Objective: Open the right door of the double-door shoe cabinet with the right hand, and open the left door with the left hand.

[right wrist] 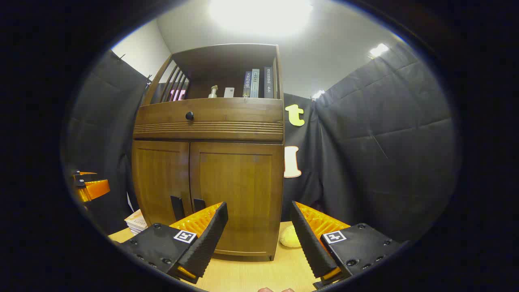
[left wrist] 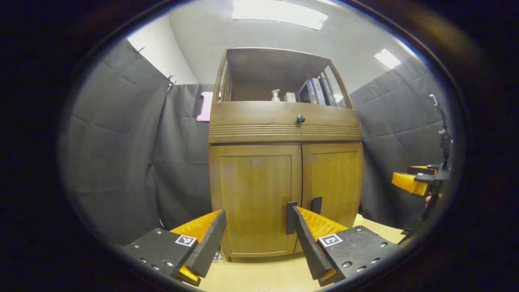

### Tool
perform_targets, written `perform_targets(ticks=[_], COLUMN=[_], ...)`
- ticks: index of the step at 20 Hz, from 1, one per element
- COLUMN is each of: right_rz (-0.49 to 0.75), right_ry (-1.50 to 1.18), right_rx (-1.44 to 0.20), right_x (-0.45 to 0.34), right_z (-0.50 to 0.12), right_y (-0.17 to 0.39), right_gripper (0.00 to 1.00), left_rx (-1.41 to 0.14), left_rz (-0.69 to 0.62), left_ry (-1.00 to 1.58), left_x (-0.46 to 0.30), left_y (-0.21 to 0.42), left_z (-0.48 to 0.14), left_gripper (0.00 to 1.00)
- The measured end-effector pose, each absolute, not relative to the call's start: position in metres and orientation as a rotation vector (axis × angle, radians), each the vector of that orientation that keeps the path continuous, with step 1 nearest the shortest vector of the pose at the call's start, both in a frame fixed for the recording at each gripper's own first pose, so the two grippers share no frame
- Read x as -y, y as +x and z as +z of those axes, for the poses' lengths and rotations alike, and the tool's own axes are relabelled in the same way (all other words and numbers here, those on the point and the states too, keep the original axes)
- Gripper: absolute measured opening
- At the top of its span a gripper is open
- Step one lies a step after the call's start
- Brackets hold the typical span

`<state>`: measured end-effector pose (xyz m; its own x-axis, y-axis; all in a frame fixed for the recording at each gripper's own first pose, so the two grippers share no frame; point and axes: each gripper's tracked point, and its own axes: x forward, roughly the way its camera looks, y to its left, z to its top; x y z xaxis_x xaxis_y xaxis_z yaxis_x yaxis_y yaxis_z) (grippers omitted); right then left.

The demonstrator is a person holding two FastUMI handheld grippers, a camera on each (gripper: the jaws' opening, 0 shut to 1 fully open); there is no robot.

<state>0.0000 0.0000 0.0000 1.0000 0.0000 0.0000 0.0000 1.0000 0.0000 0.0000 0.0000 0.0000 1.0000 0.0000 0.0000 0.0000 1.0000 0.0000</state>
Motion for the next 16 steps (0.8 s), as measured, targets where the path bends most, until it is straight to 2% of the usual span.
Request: perform_targets(ticks=[16], right_rz=[0.048], right_ry=[-0.011], right_rx=[-0.044], right_x=[-0.026], right_z=[-0.008], right_y=[0.018], right_gripper=[0.98], left_rx=[-0.007], left_rz=[0.045], left_ry=[-0.023], left_x=[-0.02], left_y=[-0.002], left_z=[-0.015], left_gripper=[0.89])
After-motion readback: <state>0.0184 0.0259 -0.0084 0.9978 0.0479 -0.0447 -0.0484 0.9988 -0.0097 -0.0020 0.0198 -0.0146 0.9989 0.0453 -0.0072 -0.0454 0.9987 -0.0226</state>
